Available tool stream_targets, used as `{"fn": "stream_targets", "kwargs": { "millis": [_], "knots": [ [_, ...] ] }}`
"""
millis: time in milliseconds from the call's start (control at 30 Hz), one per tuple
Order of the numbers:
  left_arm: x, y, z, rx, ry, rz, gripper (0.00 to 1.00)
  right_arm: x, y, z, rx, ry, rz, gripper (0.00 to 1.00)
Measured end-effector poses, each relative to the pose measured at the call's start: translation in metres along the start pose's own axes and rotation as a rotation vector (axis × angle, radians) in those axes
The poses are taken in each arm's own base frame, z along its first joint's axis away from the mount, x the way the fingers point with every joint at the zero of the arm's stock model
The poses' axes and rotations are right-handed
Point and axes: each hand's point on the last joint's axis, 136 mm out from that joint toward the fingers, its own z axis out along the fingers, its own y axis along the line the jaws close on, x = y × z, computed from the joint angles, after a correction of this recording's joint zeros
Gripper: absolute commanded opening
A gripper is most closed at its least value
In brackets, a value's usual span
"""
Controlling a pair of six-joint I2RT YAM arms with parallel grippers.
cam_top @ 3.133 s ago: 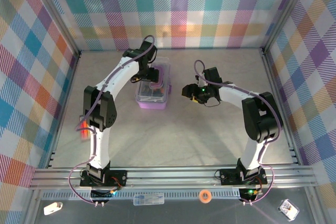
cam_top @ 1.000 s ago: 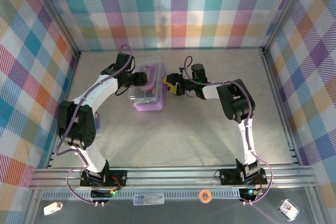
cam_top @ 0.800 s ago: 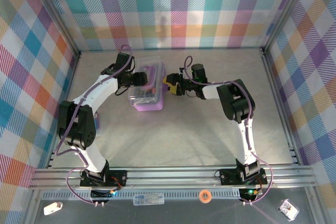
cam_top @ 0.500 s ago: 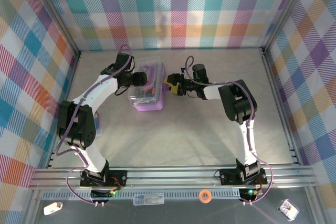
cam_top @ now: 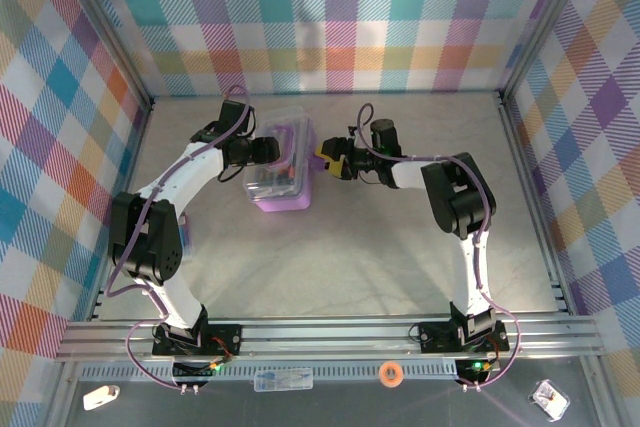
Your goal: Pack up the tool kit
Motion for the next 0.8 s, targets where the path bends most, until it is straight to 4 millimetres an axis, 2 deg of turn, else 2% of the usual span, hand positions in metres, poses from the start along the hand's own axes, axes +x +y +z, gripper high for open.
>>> {"fn": "stream_targets", "kwargs": {
  "millis": [367,567,800],
  "knots": [
    [0.002,-0.003,0.006,-0.037,0.024,-0.001,0.5,-0.004,0.003,-0.005,-0.004,-0.01,-0.002,0.67],
    [0.006,-0.013,0.009,-0.079,0.041,0.035,0.5,0.002,0.027,0.004,-0.057,0.019,-0.065,0.67],
    [0.008,-0.015,0.011,-0.11,0.056,0.05,0.5,0.002,0.029,0.005,-0.06,0.022,-0.069,0.65]
  ]
}}
